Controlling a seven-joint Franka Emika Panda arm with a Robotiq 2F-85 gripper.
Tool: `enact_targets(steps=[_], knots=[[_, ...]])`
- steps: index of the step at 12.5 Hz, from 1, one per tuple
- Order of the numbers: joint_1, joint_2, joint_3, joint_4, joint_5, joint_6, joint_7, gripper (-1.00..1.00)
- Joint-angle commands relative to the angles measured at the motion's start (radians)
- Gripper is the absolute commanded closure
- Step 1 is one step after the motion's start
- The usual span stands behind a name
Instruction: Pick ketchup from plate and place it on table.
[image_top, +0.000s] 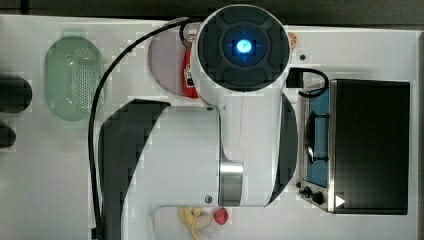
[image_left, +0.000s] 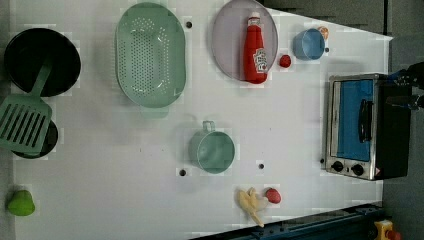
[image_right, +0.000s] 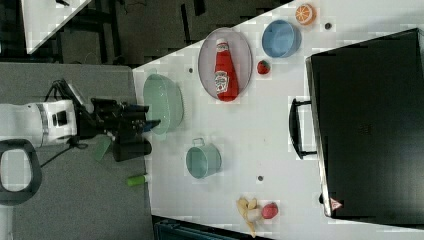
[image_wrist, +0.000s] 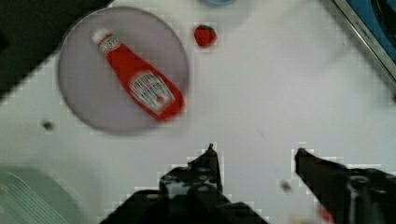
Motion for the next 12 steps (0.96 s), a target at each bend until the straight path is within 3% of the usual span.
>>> enact_targets(steps=[1, 3, 12], knots=[[-0.078, -0.169, 0.073, 0.014, 0.015, -0.200, 0.104, -0.59], [-0.077, -0.157, 0.075, 0.008, 0.015, -0.198, 0.102, -1.00], [-0.042, 0.126, 0.103, 0.008, 0.015, -0.032, -0.256, -1.00]])
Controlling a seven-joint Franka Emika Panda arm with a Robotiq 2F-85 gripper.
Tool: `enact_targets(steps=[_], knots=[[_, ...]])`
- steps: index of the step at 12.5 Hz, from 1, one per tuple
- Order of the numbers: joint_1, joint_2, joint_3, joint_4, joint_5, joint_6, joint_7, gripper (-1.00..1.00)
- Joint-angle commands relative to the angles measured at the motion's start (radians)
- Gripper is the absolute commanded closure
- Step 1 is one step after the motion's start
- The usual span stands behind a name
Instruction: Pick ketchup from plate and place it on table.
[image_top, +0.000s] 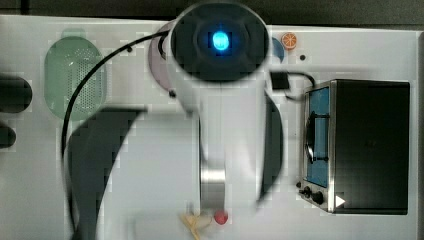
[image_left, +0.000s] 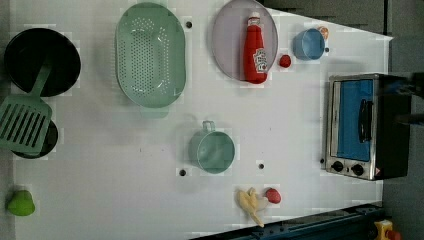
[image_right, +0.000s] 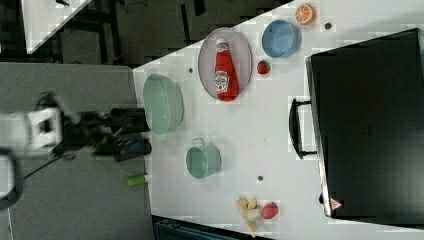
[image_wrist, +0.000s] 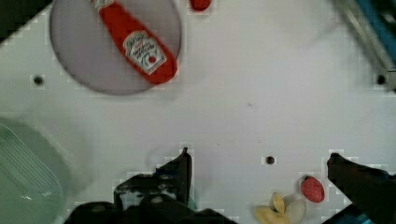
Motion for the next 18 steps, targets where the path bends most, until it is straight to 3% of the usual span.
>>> enact_targets(steps=[1, 5, 11, 18], knots=[[0.007, 0.146, 0.024, -0.029, -0.001, 0.077, -0.223, -1.00], [0.025, 0.304, 0.024, -0.026, -0.011, 0.234, -0.339, -1.00], [0.057, 0.525, 0.024, -0.006, -0.114, 0.551, -0.409, -1.00], [0.064, 0.695, 0.021, -0.003, -0.181, 0.828, -0.452, -1.00]])
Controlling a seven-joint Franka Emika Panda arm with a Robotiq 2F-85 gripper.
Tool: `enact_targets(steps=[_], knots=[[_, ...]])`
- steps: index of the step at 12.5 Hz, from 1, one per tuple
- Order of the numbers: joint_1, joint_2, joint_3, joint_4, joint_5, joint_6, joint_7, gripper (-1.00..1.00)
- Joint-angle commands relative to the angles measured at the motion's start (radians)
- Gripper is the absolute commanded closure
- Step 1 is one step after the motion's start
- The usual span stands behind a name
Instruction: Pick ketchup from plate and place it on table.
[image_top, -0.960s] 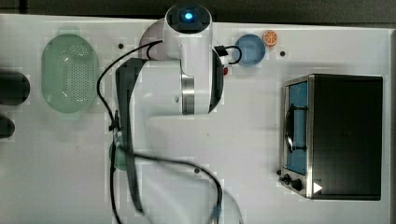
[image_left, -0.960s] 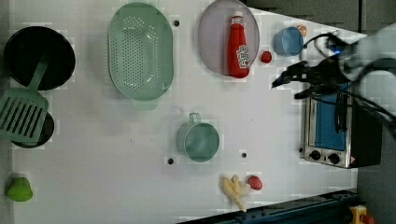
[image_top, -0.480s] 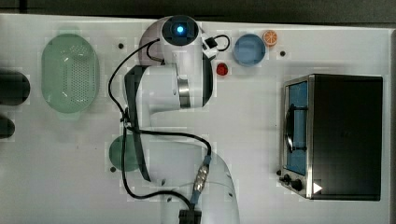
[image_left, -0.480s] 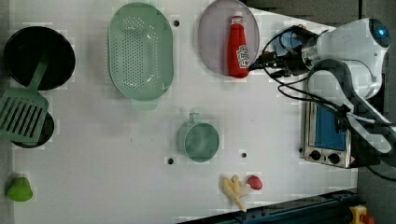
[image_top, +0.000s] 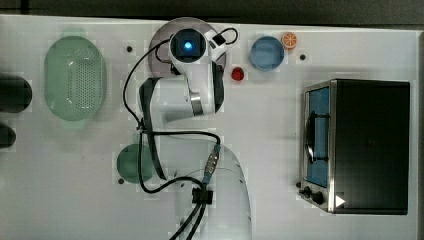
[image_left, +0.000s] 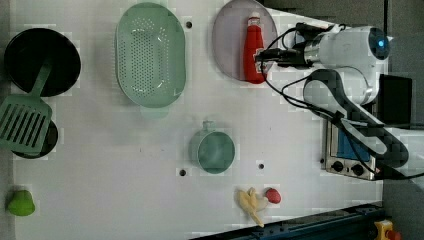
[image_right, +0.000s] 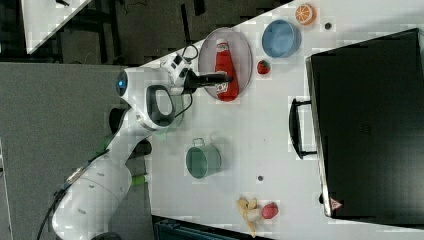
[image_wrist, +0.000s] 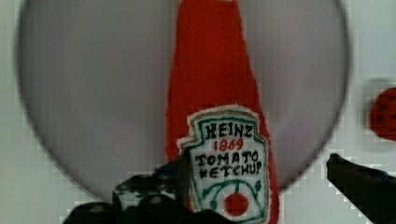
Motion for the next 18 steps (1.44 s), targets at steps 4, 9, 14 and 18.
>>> enact_targets(steps=[4, 9, 14, 18], knots=[[0.015, 0.066, 0.002, 0.007, -0.005, 0.102, -0.052, -0.44], [0.013, 0.038, 0.003, 0.011, -0.003, 0.108, -0.051, -0.21], [0.002, -0.142, 0.002, 0.003, 0.001, 0.019, 0.004, -0.21], [-0.031, -0.346, -0.011, -0.010, 0.006, -0.248, 0.007, -0.21]])
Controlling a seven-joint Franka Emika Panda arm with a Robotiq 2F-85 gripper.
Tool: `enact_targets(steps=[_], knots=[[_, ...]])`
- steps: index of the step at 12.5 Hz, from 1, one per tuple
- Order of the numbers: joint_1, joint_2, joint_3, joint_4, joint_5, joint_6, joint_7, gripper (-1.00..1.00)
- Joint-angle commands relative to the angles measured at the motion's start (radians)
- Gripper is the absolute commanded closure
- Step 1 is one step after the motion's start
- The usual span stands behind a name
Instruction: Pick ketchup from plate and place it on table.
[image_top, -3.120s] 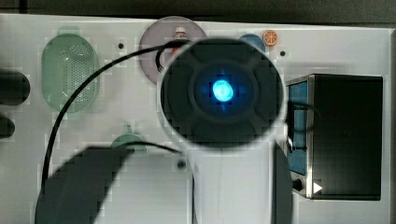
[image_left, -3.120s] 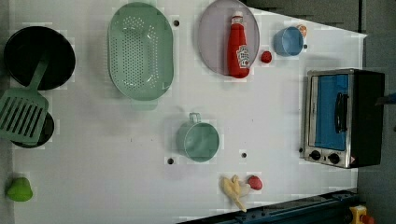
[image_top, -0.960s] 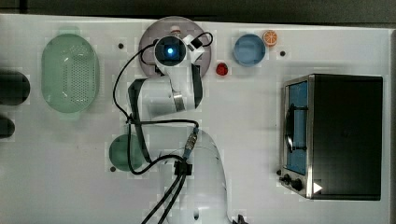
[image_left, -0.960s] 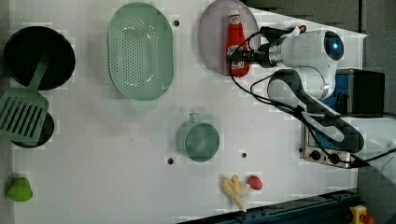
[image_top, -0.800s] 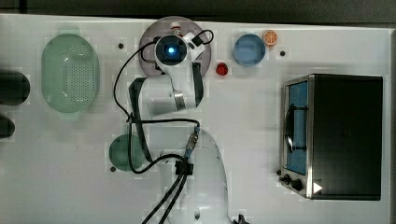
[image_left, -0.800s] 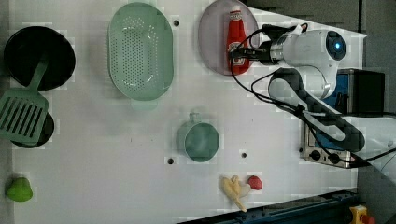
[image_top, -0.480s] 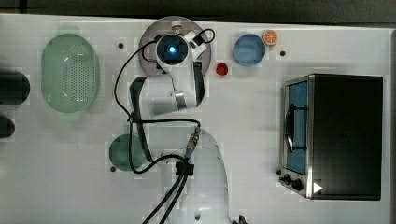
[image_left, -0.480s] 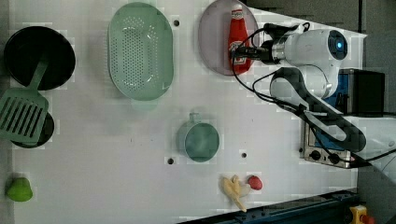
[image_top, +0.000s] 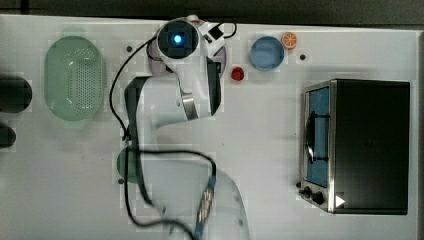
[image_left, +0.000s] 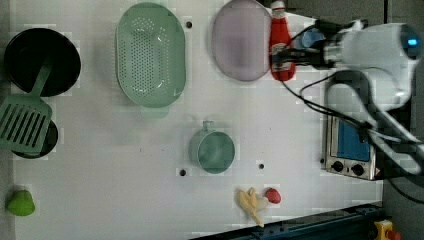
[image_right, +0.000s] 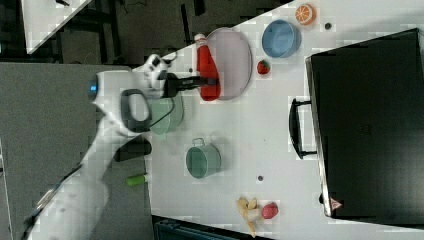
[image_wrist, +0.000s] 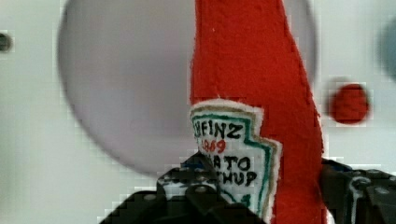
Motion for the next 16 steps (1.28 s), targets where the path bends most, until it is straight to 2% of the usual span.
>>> enact_targets(steps=[1, 5, 8, 12, 16], knots=[[-0.053, -0.195, -0.020, 0.023, 0.023, -0.167, 0.024, -0.21], [-0.099, -0.353, -0.057, -0.073, 0.156, -0.363, 0.024, -0.21], [-0.113, -0.435, -0.094, -0.205, 0.164, -0.376, 0.024, -0.21], [-0.114, -0.518, -0.105, -0.408, 0.164, -0.219, 0.054, -0.21], [-0.106, -0.483, -0.092, -0.571, 0.165, 0.002, 0.055, -0.21]])
